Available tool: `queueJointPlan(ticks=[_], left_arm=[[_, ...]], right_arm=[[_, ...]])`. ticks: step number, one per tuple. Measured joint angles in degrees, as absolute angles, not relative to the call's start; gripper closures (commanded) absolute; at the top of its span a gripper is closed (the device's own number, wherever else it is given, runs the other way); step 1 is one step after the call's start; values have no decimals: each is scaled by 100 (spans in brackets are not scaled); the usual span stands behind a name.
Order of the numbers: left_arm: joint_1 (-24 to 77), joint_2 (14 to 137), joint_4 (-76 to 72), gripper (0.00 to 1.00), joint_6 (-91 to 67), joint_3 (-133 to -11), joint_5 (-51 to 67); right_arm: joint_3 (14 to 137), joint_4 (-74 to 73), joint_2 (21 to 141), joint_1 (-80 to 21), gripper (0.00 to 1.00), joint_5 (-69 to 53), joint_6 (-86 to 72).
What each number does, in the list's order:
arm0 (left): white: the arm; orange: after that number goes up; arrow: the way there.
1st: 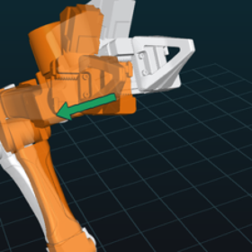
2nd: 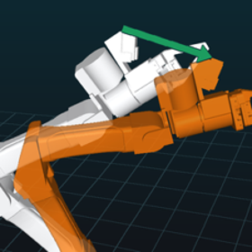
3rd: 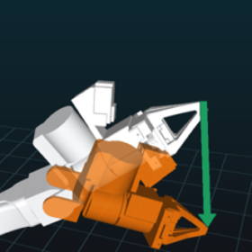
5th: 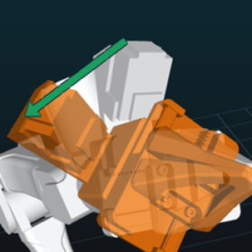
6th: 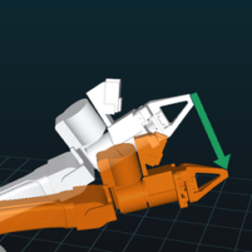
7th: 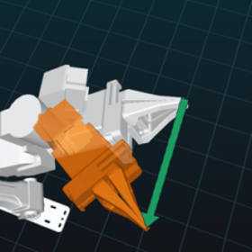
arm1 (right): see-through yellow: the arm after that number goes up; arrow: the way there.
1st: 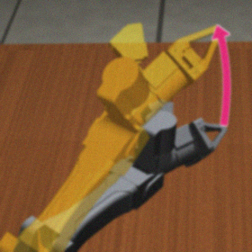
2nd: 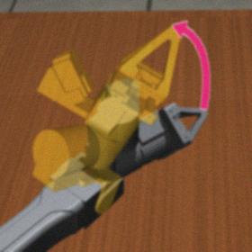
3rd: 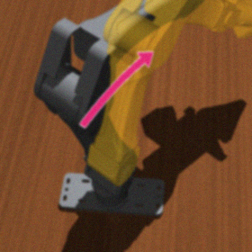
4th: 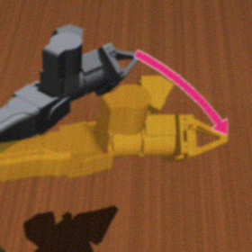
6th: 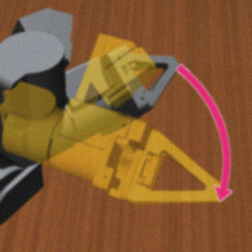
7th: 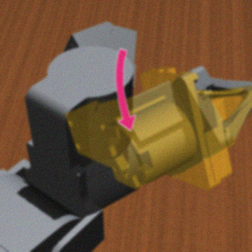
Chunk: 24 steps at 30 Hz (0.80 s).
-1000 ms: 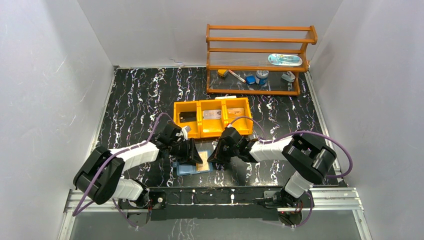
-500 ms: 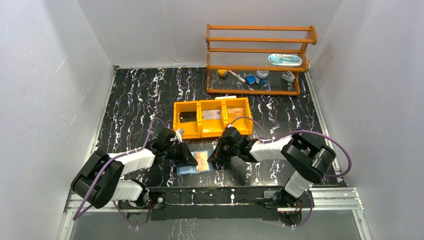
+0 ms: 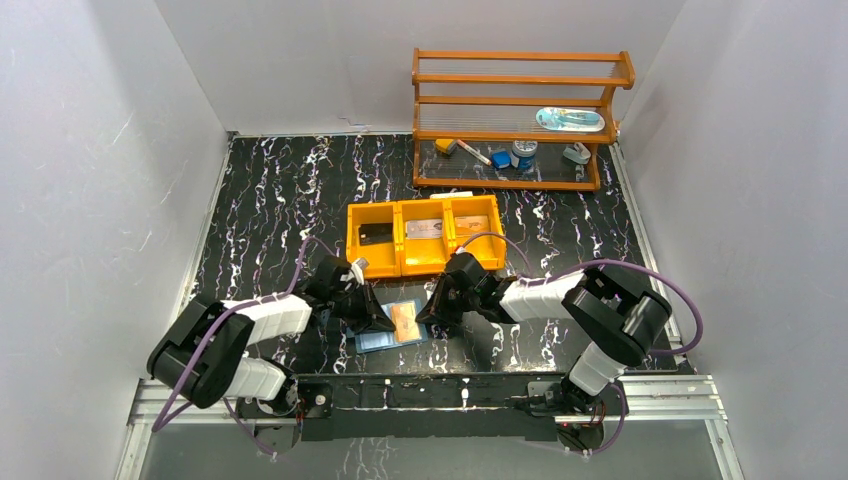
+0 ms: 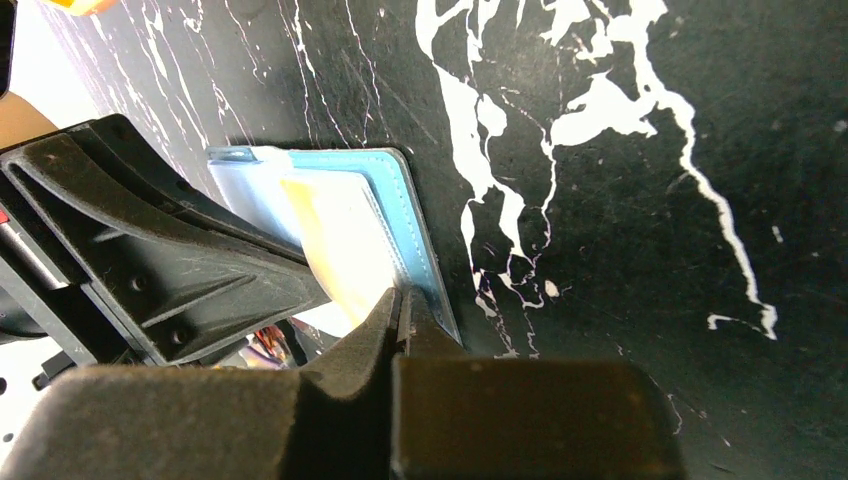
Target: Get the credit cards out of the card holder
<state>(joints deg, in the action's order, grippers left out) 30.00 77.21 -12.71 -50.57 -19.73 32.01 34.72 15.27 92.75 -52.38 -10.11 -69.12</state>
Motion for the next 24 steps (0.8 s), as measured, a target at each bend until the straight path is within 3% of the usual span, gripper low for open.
queueJointPlan(ticks=[9, 17, 24], left_arm=[[3068, 7795, -556, 100, -4718, -2368, 3044], [3135, 7502, -51, 100, -4342, -2600, 2589], [3135, 7402, 123, 100, -4200, -2600, 2475]], right_arm=[[3581, 1330, 9262, -5258, 99, -921, -6838], [3581, 1345, 9225, -5356, 92, -729, -6838], [3579, 1367, 9225, -5376, 95, -725, -6834]])
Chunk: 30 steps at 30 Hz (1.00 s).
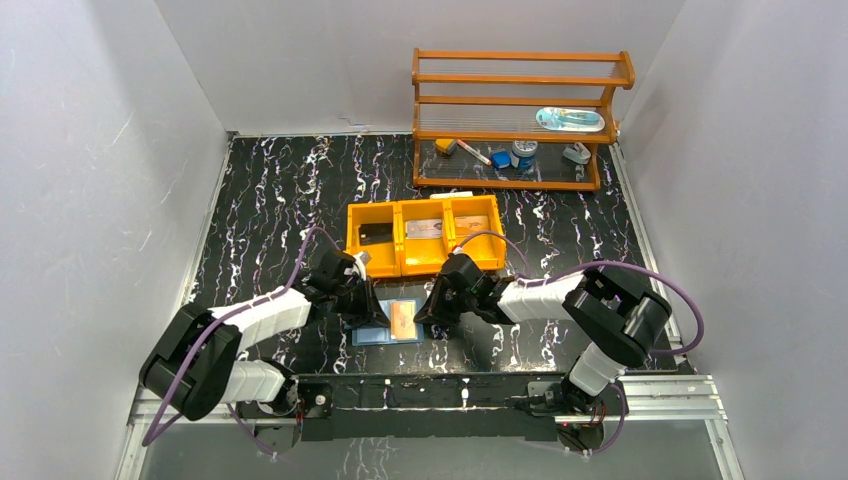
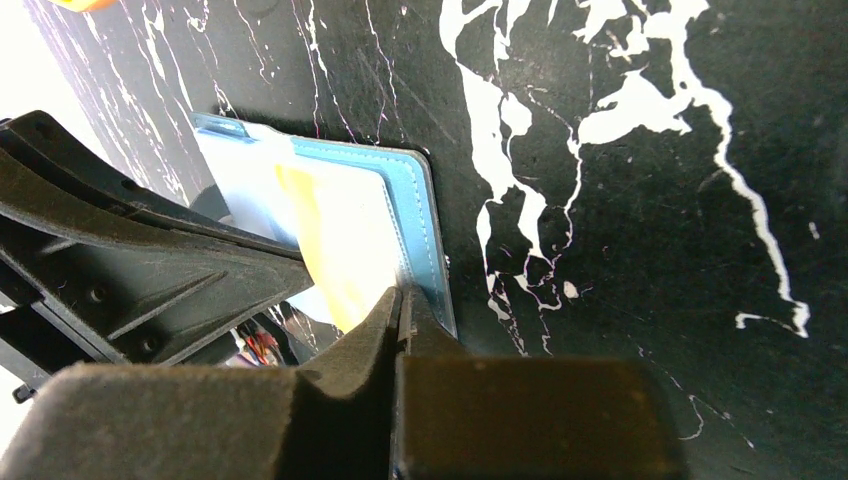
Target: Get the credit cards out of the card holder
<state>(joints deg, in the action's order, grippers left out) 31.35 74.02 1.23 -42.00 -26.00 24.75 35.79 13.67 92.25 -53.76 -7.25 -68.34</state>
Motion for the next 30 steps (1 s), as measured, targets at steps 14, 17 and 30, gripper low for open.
queueJointPlan(ticks=[14, 17, 30], left_arm=[[3135, 7456, -325, 75, -4462, -2523, 2591], [3133, 7526, -519, 73, -4565, -2425, 2602], [3124, 7249, -733, 54, -4893, -2206, 2495]], right_arm=[[3503, 1540, 9242, -5376, 96, -779, -6886], [3479, 1590, 9242, -5374, 96, -792, -6904], [3395, 1846, 9330, -5339, 98, -943, -7061]])
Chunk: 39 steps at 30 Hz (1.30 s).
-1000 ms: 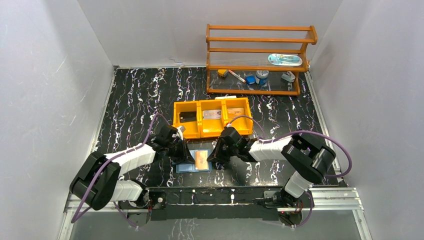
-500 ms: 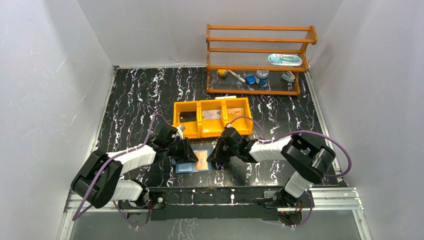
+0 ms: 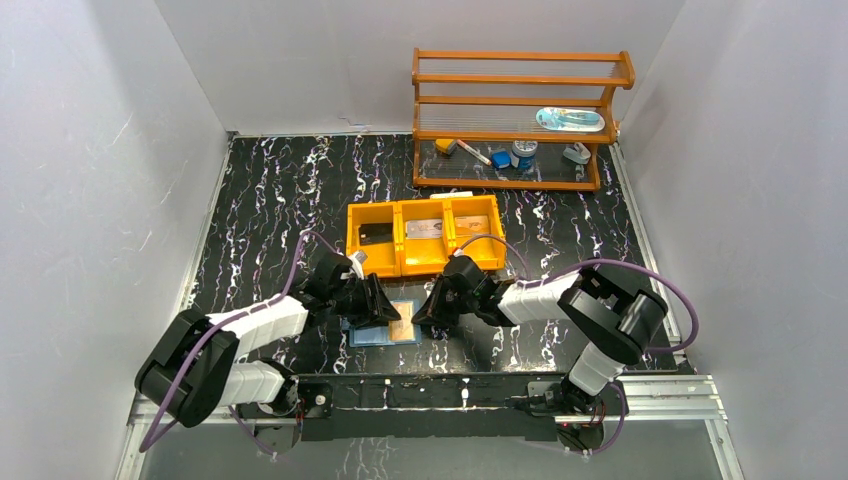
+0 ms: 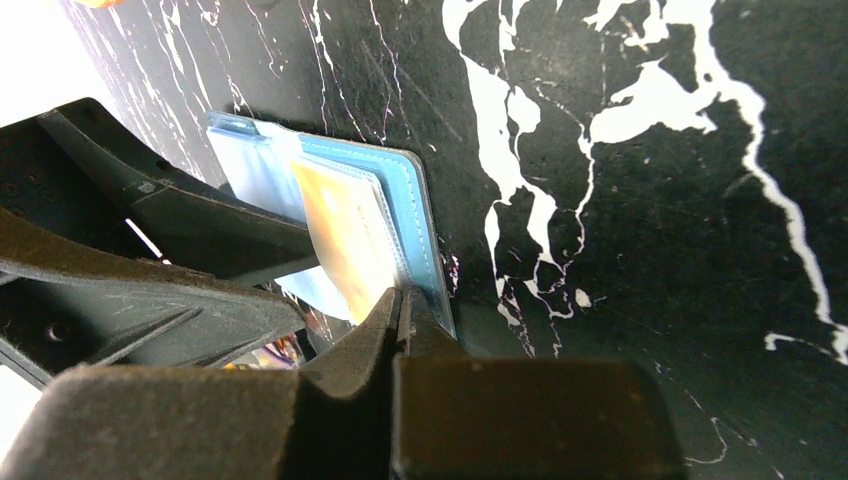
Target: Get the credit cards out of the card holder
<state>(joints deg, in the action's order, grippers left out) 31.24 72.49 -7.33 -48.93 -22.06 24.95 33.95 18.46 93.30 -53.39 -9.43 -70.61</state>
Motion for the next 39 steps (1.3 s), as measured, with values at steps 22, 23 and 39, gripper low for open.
queueJointPlan(ticks=[22, 23, 39], left_arm=[[3205, 7164, 25, 42, -4729, -2567, 2165], [3205, 7216, 123, 39, -4692, -2644, 2154], [3159, 7255, 690, 43, -4191, -2921, 2010]], right_arm=[[3369, 1977, 9386, -5413, 99, -982, -7216], [3363, 1990, 9386, -5413, 99, -982, -7223], [3299, 2121, 9397, -5413, 88, -1039, -7306]])
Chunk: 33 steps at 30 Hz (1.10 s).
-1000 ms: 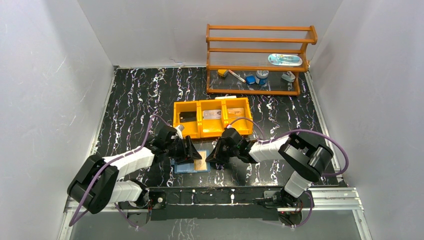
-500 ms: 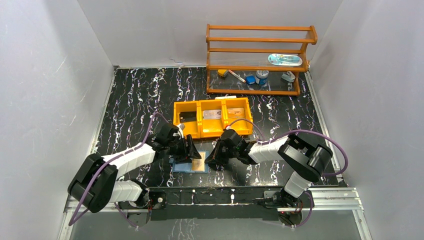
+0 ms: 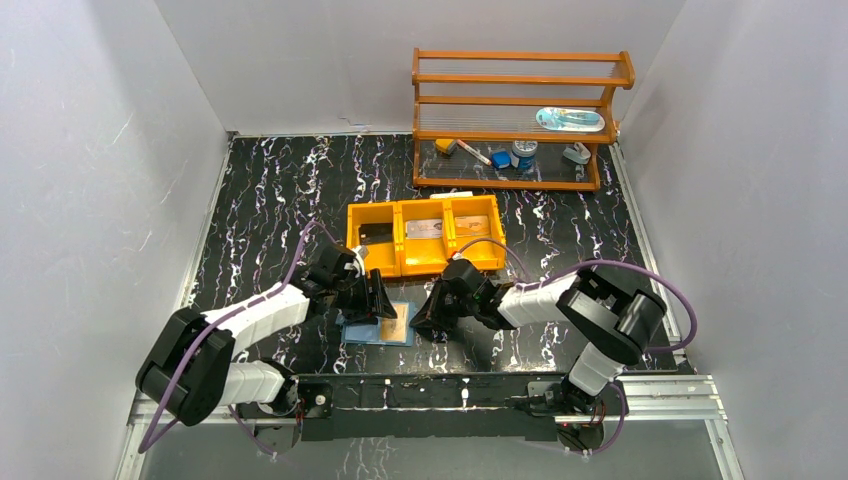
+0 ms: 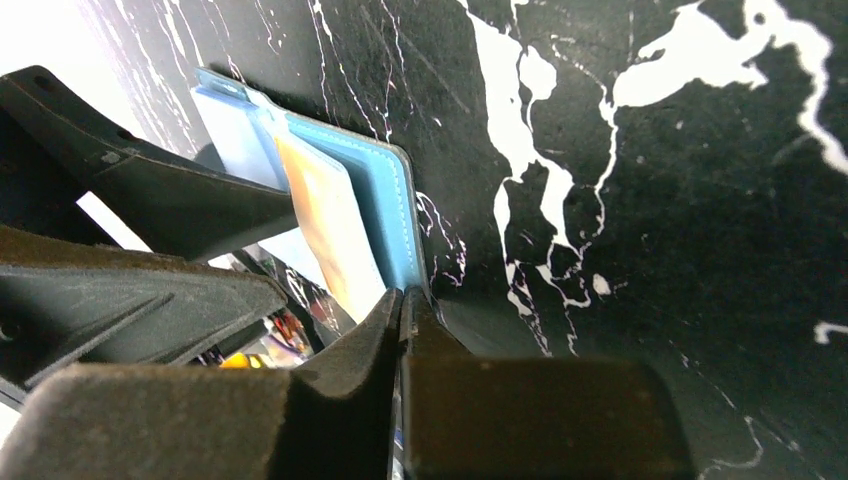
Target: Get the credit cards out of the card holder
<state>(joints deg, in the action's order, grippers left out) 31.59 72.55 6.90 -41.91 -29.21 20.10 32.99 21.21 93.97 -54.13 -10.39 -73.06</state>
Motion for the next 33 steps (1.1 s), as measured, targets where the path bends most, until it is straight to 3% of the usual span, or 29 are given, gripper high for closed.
queueJointPlan(ticks=[16, 23, 33], left_arm=[[3157, 7190, 644, 44, -4158, -2860, 2003], [3155, 7175, 633, 44, -4163, -2845, 1999], [3120, 7153, 410, 45, -4263, -2731, 2119]], right_arm=[[3734, 1343, 8733, -5557, 72, -790, -6630], [3765, 1763, 9566, -5623, 78, -1083, -6816], [3573, 2078, 9638, -5548, 87, -1194, -7236]])
